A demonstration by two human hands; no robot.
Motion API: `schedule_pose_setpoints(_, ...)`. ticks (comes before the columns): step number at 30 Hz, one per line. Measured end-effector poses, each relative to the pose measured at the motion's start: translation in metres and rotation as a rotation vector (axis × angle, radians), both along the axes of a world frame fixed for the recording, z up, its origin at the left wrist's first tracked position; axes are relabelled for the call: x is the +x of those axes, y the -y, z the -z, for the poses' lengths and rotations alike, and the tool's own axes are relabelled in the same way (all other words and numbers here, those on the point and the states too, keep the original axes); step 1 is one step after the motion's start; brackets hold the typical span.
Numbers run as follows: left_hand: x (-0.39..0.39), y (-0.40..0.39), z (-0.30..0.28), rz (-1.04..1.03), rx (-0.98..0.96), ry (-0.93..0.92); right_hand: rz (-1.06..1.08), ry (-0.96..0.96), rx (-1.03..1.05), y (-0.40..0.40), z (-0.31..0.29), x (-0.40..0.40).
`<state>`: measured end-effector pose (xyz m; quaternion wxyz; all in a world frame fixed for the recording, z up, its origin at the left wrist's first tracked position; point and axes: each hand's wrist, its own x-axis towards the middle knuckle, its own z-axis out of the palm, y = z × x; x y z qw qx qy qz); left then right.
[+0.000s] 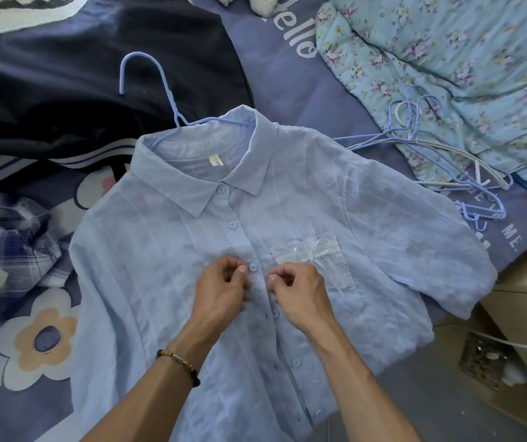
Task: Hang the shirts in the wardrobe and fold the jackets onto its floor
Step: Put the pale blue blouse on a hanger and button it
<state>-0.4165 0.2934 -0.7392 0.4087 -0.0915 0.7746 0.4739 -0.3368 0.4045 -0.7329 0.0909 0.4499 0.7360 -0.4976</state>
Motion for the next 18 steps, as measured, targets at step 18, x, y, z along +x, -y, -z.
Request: schedule_pose_setpoints(18,0.064,0.023,0.007,0.132,-0.062,0.016,-0.312,-0.004,0.387,0.036,0.016,0.055)
